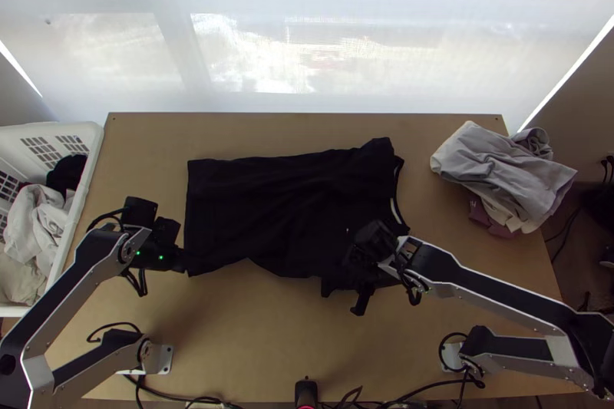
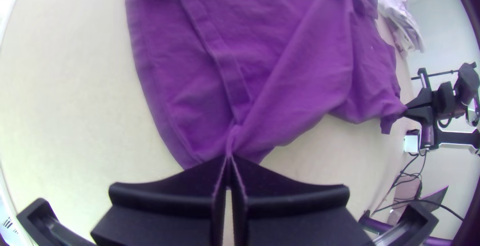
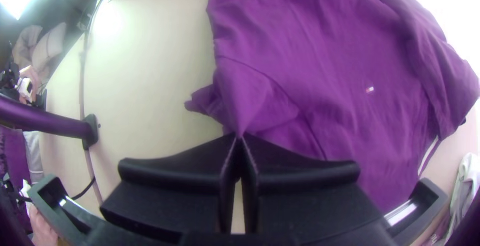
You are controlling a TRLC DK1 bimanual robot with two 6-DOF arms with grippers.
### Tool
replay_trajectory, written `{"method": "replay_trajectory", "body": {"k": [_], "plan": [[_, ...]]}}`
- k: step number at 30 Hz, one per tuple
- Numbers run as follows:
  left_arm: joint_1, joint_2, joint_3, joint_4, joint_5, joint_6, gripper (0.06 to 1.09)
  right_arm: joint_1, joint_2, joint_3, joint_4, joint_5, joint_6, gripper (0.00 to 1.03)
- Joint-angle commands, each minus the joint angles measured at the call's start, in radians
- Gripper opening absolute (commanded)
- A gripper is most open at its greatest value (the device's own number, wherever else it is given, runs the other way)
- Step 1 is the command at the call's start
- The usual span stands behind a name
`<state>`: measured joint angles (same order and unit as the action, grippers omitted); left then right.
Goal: Fold the t-shirt
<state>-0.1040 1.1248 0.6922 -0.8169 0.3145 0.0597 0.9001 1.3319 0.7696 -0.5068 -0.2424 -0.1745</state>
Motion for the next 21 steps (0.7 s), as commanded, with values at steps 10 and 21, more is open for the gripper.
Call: {"method": "replay_trajectory", "body": {"k": [10, 21], "plan": [[0.096, -0.105, -0.01, -0.033, -0.002, 0.019, 0.09, -0.078, -0.123, 0.166, -0.239, -0.001, -0.046, 0.03], [0.139, -0.175, -0.01, -0.062, -0.003, 0.035, 0.09, -0.11, -0.197, 0.261, -0.302, -0.001, -0.053, 0.03]]}}
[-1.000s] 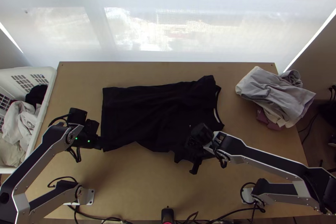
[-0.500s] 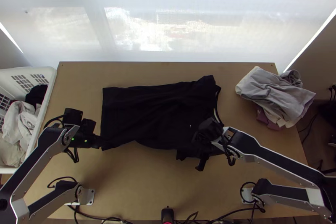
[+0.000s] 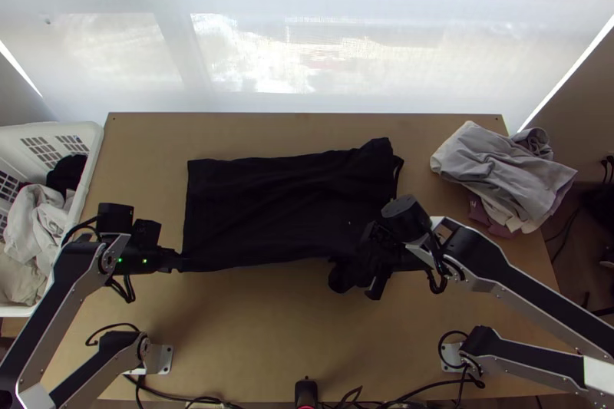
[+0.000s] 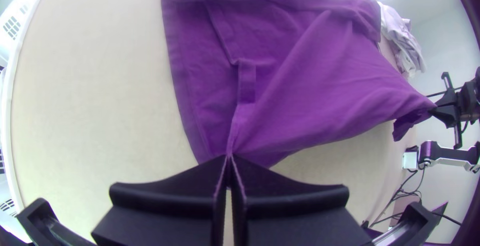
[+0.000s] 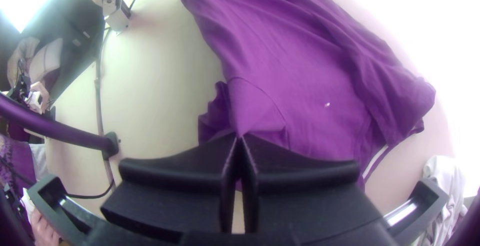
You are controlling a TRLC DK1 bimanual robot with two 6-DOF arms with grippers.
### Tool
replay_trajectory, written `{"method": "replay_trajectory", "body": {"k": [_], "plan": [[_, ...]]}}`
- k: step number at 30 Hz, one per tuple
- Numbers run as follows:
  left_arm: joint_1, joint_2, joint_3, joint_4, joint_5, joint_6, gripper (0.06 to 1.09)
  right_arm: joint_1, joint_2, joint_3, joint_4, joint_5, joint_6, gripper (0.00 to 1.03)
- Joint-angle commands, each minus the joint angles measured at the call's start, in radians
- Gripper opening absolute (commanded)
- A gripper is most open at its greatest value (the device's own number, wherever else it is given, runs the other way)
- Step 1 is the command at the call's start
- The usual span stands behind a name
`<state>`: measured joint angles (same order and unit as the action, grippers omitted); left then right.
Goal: Fold the t-shirt
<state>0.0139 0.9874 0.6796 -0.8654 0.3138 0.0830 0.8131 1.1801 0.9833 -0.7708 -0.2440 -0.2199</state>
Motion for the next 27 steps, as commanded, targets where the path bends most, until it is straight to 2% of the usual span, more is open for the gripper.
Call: {"method": "replay_trajectory", "body": {"k": [1, 10, 21, 27], "plan": [[0.021, -0.041, 0.008, -0.017, -0.002, 0.012, 0.09, -0.028, -0.053, 0.052, -0.045, 0.0, -0.007, 0.03], [0.02, -0.084, 0.032, -0.075, -0.004, 0.041, 0.09, -0.026, -0.105, 0.051, -0.104, -0.011, -0.006, 0.03], [0.006, -0.151, 0.069, -0.187, -0.001, 0.061, 0.09, 0.051, -0.123, 0.072, -0.226, -0.029, -0.026, 0.03], [-0.009, -0.181, 0.064, -0.213, 0.001, 0.07, 0.09, 0.043, -0.128, 0.086, -0.236, -0.029, -0.03, 0.03]]}}
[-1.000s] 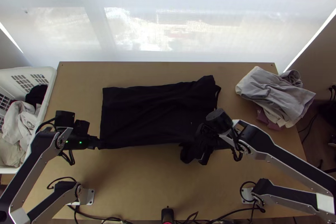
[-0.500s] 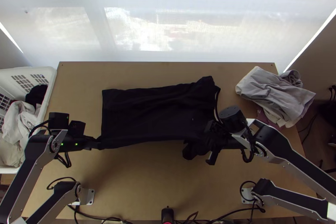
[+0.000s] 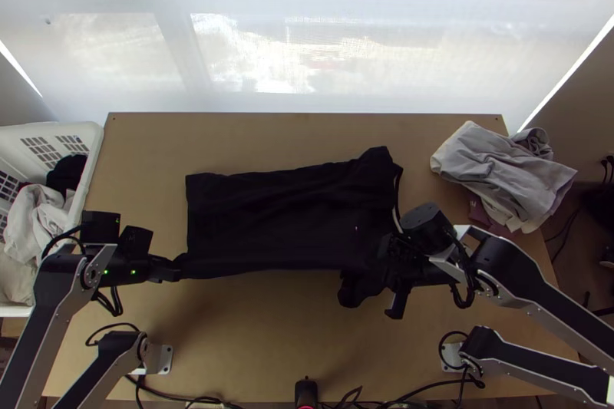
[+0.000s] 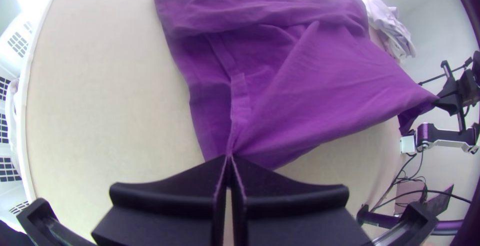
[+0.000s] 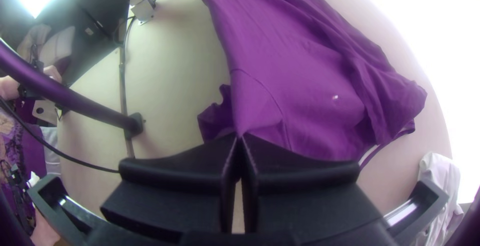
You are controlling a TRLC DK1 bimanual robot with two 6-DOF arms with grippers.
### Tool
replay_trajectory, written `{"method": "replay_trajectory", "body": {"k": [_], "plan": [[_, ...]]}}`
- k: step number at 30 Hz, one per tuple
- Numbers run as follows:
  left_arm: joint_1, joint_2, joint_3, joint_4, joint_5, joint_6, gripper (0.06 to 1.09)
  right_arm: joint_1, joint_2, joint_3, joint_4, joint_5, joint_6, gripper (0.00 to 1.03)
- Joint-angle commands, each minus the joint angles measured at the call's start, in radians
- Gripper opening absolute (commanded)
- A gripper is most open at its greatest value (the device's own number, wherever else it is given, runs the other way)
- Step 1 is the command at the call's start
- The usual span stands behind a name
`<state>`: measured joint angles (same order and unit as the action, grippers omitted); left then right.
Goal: Fold the t-shirt
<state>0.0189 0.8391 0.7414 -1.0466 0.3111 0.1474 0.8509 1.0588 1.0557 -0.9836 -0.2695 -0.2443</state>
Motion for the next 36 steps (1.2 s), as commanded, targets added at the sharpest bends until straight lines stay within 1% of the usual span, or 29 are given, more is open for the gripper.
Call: {"method": "replay_trajectory", "body": {"k": [1, 7, 15, 23, 30, 36], "plan": [[-0.017, -0.031, 0.003, -0.027, 0.003, 0.007, 0.09, -0.004, -0.005, 0.012, -0.013, -0.004, -0.006, 0.03], [-0.023, 0.015, 0.033, 0.026, 0.002, 0.006, 0.09, -0.065, 0.023, 0.017, 0.062, -0.002, -0.027, 0.03], [-0.017, 0.147, 0.119, 0.114, -0.007, 0.035, 0.09, -0.151, 0.113, 0.043, 0.148, -0.002, -0.089, 0.03], [-0.013, 0.319, 0.231, 0.212, -0.035, 0.041, 0.09, -0.257, 0.257, 0.147, 0.184, -0.004, -0.156, 0.03], [-0.005, 0.483, 0.363, 0.266, -0.06, 0.049, 0.09, -0.363, 0.405, 0.273, 0.197, -0.045, -0.219, 0.03], [-0.005, 0.617, 0.467, 0.29, -0.069, 0.052, 0.09, -0.42, 0.544, 0.375, 0.203, -0.063, -0.248, 0.03]]}}
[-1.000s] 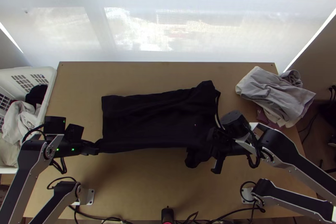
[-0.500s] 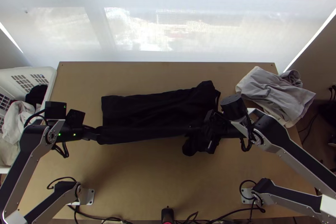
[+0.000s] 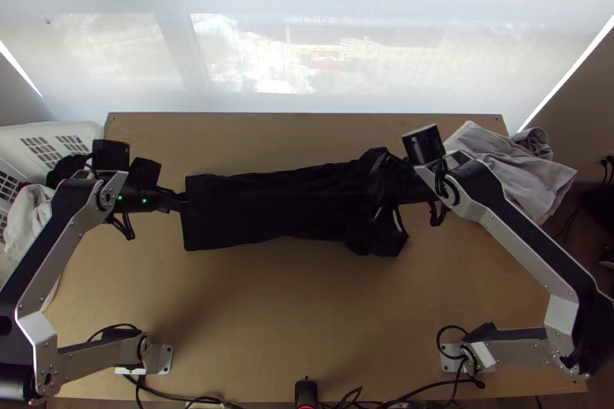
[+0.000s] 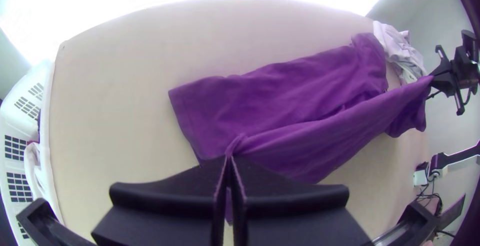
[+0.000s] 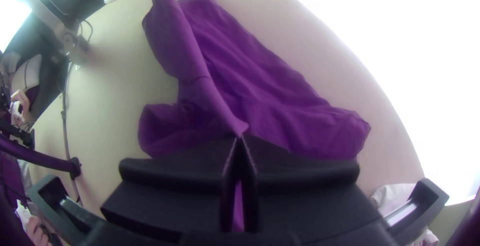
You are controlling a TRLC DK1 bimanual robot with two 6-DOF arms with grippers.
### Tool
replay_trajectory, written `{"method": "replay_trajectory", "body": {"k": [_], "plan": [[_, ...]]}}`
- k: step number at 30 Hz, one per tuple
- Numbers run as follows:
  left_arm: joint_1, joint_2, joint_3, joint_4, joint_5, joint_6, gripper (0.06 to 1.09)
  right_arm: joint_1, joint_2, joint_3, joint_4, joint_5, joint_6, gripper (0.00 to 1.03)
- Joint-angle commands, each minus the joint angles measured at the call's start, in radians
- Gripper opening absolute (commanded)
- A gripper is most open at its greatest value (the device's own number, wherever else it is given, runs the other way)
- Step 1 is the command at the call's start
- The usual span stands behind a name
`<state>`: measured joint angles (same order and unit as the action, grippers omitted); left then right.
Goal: Fold the t-shirt
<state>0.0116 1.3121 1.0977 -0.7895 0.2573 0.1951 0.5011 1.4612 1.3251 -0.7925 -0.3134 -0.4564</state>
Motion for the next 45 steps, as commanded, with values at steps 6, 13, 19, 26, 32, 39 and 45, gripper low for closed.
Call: {"method": "replay_trajectory", "body": {"k": [6, 13, 19, 26, 32, 39, 45], "plan": [[-0.002, 0.274, 0.237, 0.039, -0.036, 0.004, 0.09, -0.108, 0.269, 0.192, 0.024, -0.032, -0.059, 0.03], [-0.01, 0.383, 0.318, 0.039, -0.059, 0.004, 0.09, -0.148, 0.433, 0.352, 0.021, -0.039, -0.076, 0.03], [-0.013, 0.412, 0.309, 0.042, -0.064, 0.003, 0.09, -0.151, 0.551, 0.456, -0.008, -0.039, -0.102, 0.03], [0.001, 0.417, 0.277, 0.055, -0.066, 0.004, 0.09, -0.162, 0.66, 0.534, -0.016, -0.039, -0.113, 0.03], [0.007, 0.418, 0.255, 0.064, -0.066, 0.007, 0.09, -0.17, 0.726, 0.594, -0.02, -0.039, -0.113, 0.03], [0.007, 0.443, 0.254, 0.082, -0.081, 0.007, 0.09, -0.18, 0.789, 0.64, -0.024, -0.039, -0.102, 0.03], [0.002, 0.489, 0.266, 0.116, -0.089, 0.004, 0.09, -0.19, 0.82, 0.642, -0.025, -0.039, -0.085, 0.03]]}}
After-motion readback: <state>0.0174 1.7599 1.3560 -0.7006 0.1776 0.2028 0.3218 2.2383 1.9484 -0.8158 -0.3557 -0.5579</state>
